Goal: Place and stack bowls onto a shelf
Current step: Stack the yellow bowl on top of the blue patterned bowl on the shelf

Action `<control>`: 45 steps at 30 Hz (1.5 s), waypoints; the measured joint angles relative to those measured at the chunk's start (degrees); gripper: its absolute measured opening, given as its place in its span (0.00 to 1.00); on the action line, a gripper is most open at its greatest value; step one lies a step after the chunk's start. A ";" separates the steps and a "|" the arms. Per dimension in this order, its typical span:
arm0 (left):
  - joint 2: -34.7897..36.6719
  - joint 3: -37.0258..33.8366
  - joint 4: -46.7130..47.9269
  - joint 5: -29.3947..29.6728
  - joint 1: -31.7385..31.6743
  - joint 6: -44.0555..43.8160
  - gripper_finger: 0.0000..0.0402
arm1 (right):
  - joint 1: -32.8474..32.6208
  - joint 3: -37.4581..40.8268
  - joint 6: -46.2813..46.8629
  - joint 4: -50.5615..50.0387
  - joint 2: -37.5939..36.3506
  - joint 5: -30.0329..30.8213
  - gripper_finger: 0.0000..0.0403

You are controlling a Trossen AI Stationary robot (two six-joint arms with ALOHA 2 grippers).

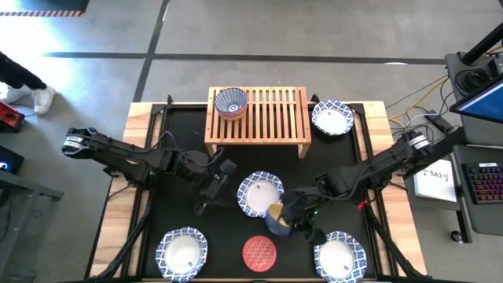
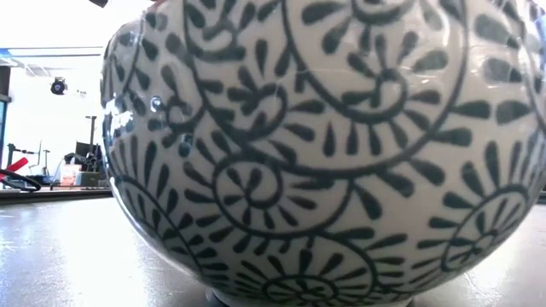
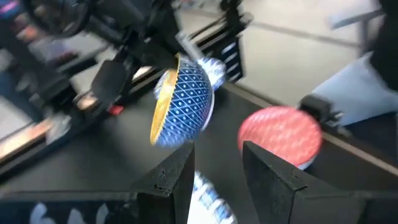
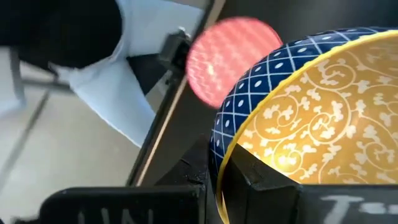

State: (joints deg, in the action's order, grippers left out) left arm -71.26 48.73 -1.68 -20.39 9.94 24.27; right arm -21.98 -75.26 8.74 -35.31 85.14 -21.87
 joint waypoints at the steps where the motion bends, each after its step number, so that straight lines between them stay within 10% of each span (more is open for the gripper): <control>1: -0.49 0.00 -1.10 -1.28 0.06 0.17 0.30 | 0.00 -1.39 -3.25 0.20 0.98 -0.34 0.03; 23: -10.60 0.07 -15.94 -10.06 1.26 5.19 0.30 | 4.32 -12.62 -33.45 -2.94 9.88 -7.19 0.03; 45: -11.90 0.09 -17.69 -13.54 1.24 0.79 0.30 | 8.59 -13.17 -30.52 0.61 10.17 -7.75 0.03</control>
State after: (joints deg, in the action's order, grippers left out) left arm -83.15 48.82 -19.37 -33.93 11.18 25.06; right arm -13.39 -88.43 -21.78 -34.70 95.31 -29.62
